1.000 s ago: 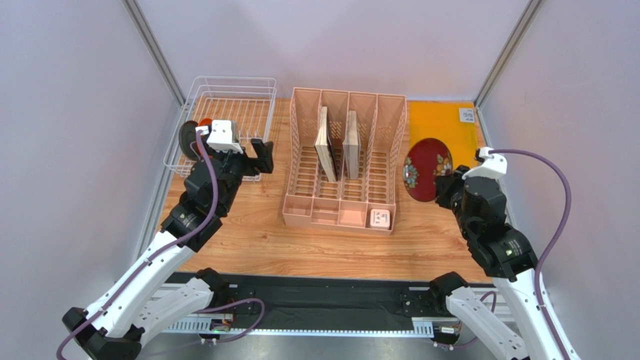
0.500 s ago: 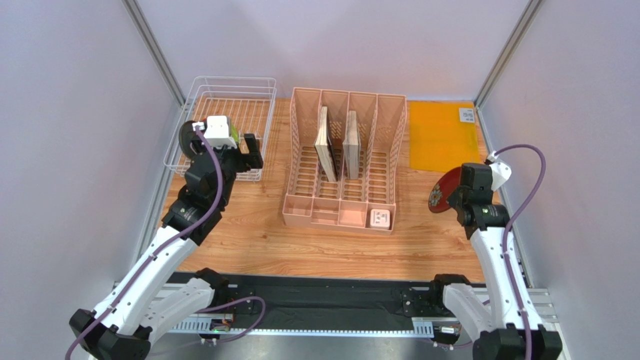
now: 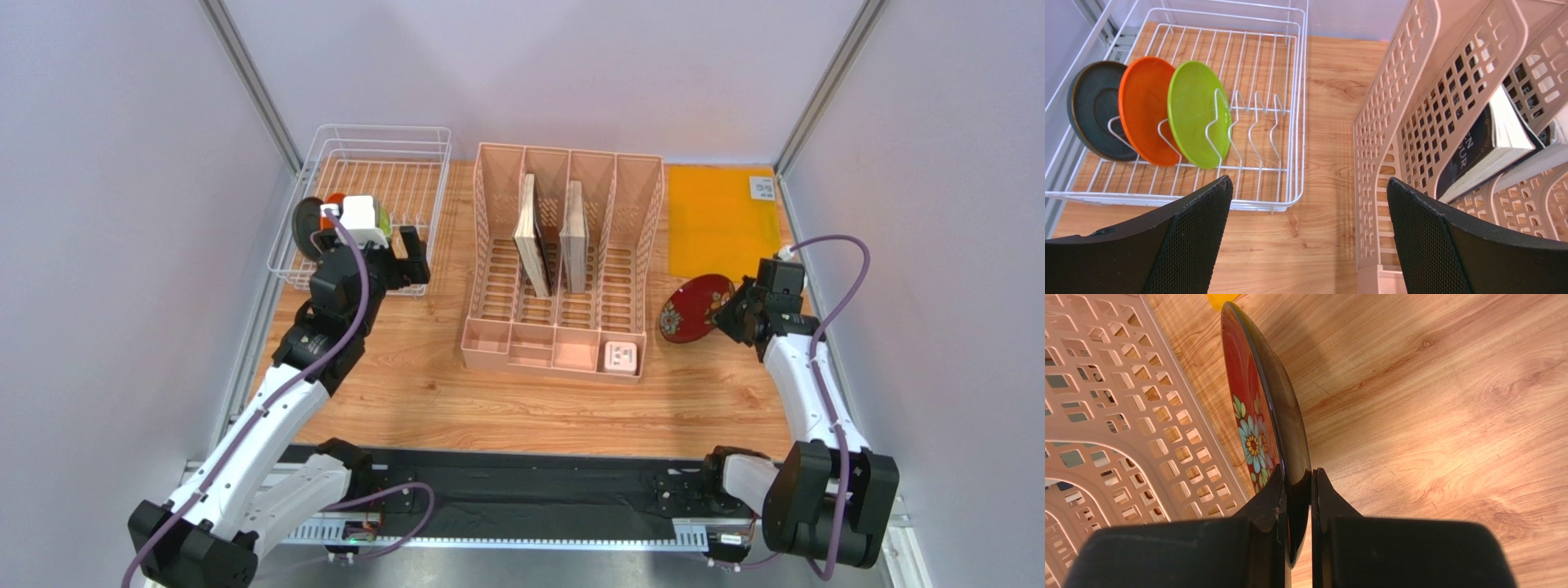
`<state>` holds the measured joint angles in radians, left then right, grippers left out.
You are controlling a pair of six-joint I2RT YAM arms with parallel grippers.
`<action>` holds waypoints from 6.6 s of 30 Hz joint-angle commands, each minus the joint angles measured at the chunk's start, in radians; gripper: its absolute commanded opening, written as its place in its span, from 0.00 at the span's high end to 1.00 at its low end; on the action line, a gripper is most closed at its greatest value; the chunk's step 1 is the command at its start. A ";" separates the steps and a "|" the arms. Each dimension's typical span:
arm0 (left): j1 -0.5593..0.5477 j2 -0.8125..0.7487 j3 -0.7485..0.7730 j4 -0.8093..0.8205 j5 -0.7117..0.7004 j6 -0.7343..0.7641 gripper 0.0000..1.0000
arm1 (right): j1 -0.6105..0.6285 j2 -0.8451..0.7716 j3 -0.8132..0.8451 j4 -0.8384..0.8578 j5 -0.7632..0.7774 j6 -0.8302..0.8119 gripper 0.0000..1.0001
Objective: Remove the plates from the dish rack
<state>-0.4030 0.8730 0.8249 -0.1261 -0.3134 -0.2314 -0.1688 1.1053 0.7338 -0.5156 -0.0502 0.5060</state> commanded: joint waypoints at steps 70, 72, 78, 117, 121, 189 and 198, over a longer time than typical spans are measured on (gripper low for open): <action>0.318 0.584 0.253 0.201 0.014 0.021 0.02 | 0.012 -0.010 0.352 -0.224 0.194 -0.044 0.26; 0.334 0.609 0.267 0.203 0.013 0.006 0.02 | 0.012 -0.009 0.360 -0.221 0.184 -0.049 0.26; 0.383 0.681 0.299 0.201 0.071 -0.022 0.05 | 0.012 0.013 0.365 -0.209 0.156 -0.052 0.26; 0.397 0.722 0.261 0.163 0.077 -0.082 0.73 | 0.012 0.085 0.326 -0.170 0.128 -0.067 0.26; 0.397 0.673 0.252 0.166 0.060 -0.071 0.73 | 0.012 0.091 0.322 -0.170 0.119 -0.070 0.27; -0.079 0.462 0.428 0.304 0.655 -0.467 1.00 | 0.482 0.214 0.625 0.305 -0.485 -0.129 0.09; -0.096 0.451 0.388 0.339 0.720 -0.542 1.00 | 0.479 0.263 0.615 0.379 -0.496 -0.144 0.33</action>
<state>-0.4938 1.3476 1.2106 0.1314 0.3622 -0.7265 0.3069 1.3567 1.3178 -0.2188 -0.5472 0.3878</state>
